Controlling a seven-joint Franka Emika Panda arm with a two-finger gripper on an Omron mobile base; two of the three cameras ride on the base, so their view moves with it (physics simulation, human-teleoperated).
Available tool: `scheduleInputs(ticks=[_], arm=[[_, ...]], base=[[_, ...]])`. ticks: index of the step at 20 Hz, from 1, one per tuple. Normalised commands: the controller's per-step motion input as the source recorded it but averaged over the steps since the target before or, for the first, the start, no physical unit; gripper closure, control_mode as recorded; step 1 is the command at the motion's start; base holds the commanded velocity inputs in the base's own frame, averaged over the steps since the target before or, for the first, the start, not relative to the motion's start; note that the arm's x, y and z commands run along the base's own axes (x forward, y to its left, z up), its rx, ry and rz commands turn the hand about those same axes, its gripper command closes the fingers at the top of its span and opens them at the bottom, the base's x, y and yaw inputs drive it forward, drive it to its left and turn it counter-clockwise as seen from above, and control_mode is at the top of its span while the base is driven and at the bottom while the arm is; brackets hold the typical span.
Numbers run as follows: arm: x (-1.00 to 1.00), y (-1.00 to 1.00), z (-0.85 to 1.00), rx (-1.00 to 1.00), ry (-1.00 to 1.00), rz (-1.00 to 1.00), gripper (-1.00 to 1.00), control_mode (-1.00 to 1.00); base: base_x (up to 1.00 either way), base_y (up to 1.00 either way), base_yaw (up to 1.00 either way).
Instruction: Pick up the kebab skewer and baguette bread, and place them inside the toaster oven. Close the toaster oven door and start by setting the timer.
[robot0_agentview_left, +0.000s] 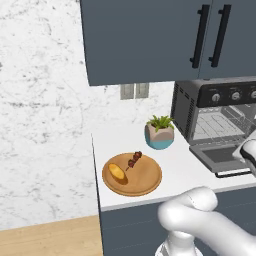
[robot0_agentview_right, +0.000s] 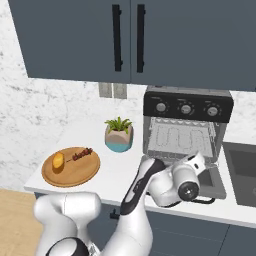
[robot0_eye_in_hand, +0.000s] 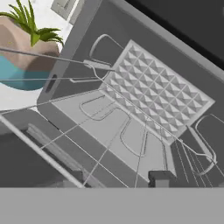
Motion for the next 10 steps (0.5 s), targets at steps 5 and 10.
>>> scheduleInputs(ticks=[5, 10], arm=[[-0.71, -0.17, 0.23, 0.06, 0.11, 0.00, 1.00, -1.00], [-0.78, -0.19, 0.73, 0.07, 0.17, 0.00, 1.00, -1.00]], base=[[0.00, 0.00, 0.00], [0.00, 0.00, 0.00]])
